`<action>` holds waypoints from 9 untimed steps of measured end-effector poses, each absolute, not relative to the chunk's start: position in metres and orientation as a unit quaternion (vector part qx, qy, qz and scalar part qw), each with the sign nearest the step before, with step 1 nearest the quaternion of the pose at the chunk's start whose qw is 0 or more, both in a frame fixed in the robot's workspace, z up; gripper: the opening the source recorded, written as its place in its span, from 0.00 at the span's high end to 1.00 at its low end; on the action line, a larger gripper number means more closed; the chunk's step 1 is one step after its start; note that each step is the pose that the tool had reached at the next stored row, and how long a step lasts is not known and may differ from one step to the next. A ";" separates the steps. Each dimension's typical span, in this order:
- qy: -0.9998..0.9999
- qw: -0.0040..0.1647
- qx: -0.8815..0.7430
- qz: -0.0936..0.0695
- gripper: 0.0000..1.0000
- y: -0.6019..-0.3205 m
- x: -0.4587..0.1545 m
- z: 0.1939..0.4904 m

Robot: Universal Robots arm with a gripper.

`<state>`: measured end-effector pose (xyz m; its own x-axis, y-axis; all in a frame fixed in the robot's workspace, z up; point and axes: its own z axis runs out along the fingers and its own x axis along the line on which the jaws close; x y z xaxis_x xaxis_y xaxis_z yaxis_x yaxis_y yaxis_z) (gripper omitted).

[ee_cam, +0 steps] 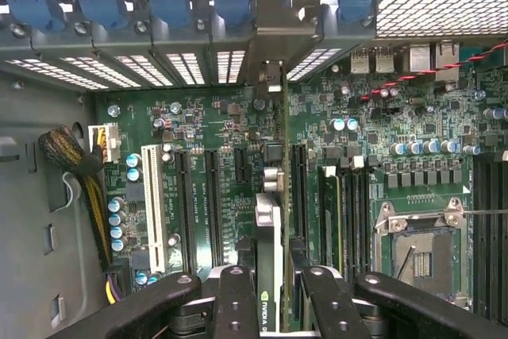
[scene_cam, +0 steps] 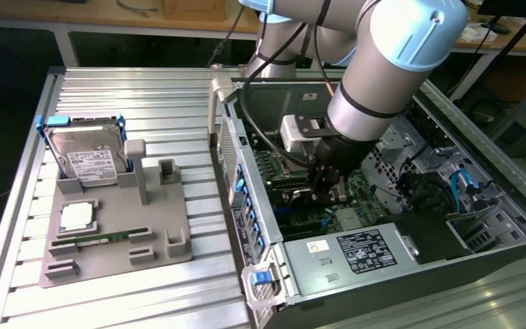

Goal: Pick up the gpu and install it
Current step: 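Insert the gpu into the slot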

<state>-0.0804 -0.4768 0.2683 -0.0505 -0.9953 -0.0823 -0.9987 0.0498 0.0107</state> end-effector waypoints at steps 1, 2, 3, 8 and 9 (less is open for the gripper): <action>0.726 0.019 -0.687 0.025 0.73 -0.477 -0.081 0.268; 0.727 0.019 -0.686 0.025 0.73 -0.476 -0.081 0.267; 0.728 0.019 -0.684 0.025 0.73 -0.476 -0.080 0.266; 0.727 0.018 -0.686 0.024 0.73 -0.474 -0.078 0.264; 0.727 0.016 -0.686 0.021 0.73 -0.474 -0.078 0.268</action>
<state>-0.0783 -0.4737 0.2677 -0.0571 -0.9970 -0.0520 -0.9983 0.0567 0.0090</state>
